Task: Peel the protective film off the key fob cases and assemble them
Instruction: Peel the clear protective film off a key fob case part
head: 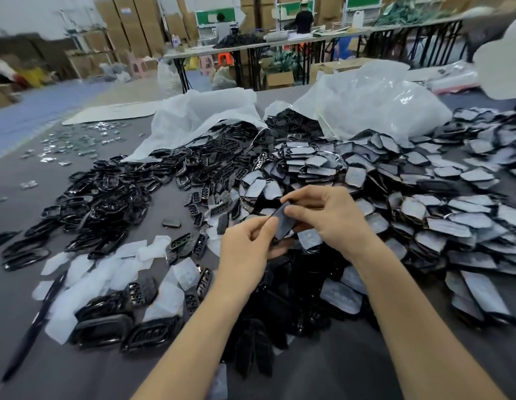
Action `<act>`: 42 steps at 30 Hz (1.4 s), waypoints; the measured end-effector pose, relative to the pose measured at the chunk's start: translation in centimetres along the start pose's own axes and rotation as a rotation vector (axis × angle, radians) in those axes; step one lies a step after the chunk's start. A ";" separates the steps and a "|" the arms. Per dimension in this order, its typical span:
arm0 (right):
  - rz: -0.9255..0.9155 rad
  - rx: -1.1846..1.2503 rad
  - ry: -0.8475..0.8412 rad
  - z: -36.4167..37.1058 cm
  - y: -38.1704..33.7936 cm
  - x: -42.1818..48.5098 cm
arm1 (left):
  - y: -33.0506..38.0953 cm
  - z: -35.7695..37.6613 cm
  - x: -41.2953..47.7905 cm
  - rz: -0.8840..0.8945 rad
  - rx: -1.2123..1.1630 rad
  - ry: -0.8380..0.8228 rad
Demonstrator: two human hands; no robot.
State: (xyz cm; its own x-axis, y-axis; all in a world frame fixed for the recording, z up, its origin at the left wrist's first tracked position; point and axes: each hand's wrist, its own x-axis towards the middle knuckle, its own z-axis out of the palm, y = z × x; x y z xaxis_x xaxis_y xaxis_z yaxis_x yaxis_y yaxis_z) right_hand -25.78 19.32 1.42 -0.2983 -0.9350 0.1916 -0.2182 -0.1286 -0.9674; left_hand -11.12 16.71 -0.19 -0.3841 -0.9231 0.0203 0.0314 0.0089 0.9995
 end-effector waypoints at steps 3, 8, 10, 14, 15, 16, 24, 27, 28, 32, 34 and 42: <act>0.019 0.024 -0.013 0.3 0.2 0.0 | -0.7 -0.1 0.1 0.017 -0.025 0.016; 0.016 -0.078 -0.009 0.7 0.5 0.0 | -1.6 -0.5 0.0 0.012 -0.126 0.052; 0.018 -0.054 -0.017 0.9 0.5 0.0 | -1.7 -0.6 0.0 0.017 -0.160 0.034; -0.022 -0.099 0.021 1.6 0.6 -0.2 | -1.8 -0.6 0.1 0.069 -0.144 0.047; -0.042 -0.153 0.049 1.8 0.6 -0.2 | -1.9 -0.6 0.2 0.081 -0.135 0.055; -0.058 -0.194 0.076 2.0 0.6 -0.3 | -1.9 -0.6 0.3 0.090 -0.123 0.068; -0.145 -0.359 0.227 4.0 0.9 -0.8 | -2.2 -1.0 0.6 0.082 -0.094 0.130; -0.133 -0.386 0.229 4.1 1.1 -0.9 | -2.1 -1.1 0.4 0.083 -0.068 0.088; -0.132 -0.371 0.226 4.0 1.1 -0.9 | -2.0 -1.1 0.4 0.071 -0.089 0.092; -0.132 -0.287 0.214 4.2 1.0 -1.1 | -1.6 -1.2 0.3 0.040 -0.128 0.153; -0.125 -0.263 0.218 4.2 0.9 -1.1 | -1.7 -1.4 0.3 0.071 -0.041 0.172; 0.134 0.290 0.219 3.0 -0.1 -0.7 | -1.6 -2.5 0.4 0.454 0.373 -0.029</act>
State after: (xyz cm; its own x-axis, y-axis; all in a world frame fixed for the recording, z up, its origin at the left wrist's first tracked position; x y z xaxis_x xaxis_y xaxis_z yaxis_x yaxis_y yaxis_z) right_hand -22.81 19.00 0.92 -0.5048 -0.8611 0.0605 0.0992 -0.1275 -0.9869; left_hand -8.98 15.37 -1.87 -0.4334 -0.7841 0.4442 -0.1256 0.5407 0.8318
